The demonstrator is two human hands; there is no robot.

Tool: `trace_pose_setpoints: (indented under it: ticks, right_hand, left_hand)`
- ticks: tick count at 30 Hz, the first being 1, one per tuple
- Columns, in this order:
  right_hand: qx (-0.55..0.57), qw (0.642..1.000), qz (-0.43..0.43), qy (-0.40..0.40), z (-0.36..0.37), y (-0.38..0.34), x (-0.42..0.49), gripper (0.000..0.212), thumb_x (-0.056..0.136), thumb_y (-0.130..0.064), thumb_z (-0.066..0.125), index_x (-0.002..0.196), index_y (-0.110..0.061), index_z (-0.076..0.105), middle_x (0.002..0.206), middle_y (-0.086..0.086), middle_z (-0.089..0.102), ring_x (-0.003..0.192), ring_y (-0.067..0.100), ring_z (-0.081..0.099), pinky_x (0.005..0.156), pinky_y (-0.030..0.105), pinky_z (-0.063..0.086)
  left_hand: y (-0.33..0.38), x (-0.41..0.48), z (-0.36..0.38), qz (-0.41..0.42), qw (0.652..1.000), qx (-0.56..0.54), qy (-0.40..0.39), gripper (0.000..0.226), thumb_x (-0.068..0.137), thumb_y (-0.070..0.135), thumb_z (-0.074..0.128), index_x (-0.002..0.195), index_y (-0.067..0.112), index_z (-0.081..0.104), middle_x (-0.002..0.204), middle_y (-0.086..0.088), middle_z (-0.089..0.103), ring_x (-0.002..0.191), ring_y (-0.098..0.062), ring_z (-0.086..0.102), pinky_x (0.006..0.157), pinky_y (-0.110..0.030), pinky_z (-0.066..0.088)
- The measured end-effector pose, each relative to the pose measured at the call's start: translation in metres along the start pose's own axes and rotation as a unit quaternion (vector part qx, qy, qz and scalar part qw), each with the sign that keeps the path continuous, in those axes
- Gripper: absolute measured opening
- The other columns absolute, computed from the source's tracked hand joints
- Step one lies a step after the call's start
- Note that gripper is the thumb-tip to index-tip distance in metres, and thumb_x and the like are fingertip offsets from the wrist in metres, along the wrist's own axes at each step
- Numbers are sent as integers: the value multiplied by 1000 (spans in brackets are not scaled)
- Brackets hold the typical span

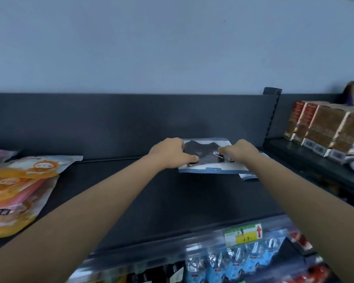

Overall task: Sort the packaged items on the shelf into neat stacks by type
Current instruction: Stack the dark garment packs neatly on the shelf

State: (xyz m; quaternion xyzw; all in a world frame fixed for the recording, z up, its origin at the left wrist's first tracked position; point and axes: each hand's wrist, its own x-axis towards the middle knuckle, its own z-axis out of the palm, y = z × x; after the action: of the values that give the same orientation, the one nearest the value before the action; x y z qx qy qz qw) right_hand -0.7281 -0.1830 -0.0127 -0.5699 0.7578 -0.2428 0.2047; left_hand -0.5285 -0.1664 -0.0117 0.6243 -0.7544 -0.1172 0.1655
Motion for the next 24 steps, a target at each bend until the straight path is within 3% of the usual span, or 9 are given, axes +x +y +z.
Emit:
trace_pose_setpoints:
  ticks: [3,5,8,10,11,13,16,21,24]
  right_hand:
    - [-12,1000,2,-6,-19,20,13,34,89,-36,57,73,-7,51,68,3,45,58,16,41,60,28,34]
    - [-15,1000,-2,-4,-31,35,25,29,90,-35,57,83,-6,58,71,3,46,61,16,43,66,28,36]
    - [-19,1000,-4,-15,-50,60,43,45,92,-34,57,115,4,58,94,12,61,86,25,59,78,32,47]
    - [-35,999,-8,-21,-61,77,53,47,92,-34,57,118,5,58,117,17,63,108,31,62,92,38,50]
    - [-43,999,-12,-27,-66,86,59,45,92,-35,57,116,4,59,117,16,64,110,31,61,93,39,49]
    - [-58,997,-22,-40,-74,103,72,35,92,-36,56,100,-2,63,95,12,62,93,30,64,80,36,51]
    - [-81,995,-19,-55,-78,127,92,33,89,-37,57,72,-8,55,67,3,49,60,18,49,53,27,35]
    - [-98,993,-25,-69,-79,149,114,32,85,-41,58,80,-10,62,73,2,56,64,17,51,50,26,34]
    - [-98,991,-33,-81,-73,157,125,33,84,-42,58,75,-11,58,75,2,57,66,18,53,50,27,35]
  left_hand:
    - [25,12,12,8,1000,-3,-4,56,77,59,64,110,14,62,107,-1,65,94,-19,63,76,-35,51]
    - [43,20,23,9,1000,-9,-2,56,77,58,65,111,14,62,106,0,65,94,-19,62,77,-35,51]
    - [72,33,41,-2,1000,-13,-2,55,78,58,65,111,14,61,106,0,64,96,-19,62,78,-35,51]
    - [92,41,54,-14,1000,-10,-15,53,79,58,65,110,15,59,103,2,61,97,-19,61,78,-34,51]
    - [101,45,61,-21,1000,-9,-20,54,79,58,65,112,15,59,102,3,58,97,-19,60,79,-34,50]
    - [118,53,76,-32,999,-14,-22,57,80,58,64,117,15,58,100,4,56,97,-18,59,80,-34,50]
    - [140,64,97,-52,998,-24,-20,56,80,56,64,117,14,58,100,4,56,96,-18,59,81,-34,50]
    - [161,77,121,-74,997,-14,-14,56,78,57,63,116,17,55,98,4,56,91,-18,58,68,-30,45]
    - [161,84,131,-87,996,16,-19,51,78,58,62,107,18,52,104,3,57,91,-19,56,66,-30,42]
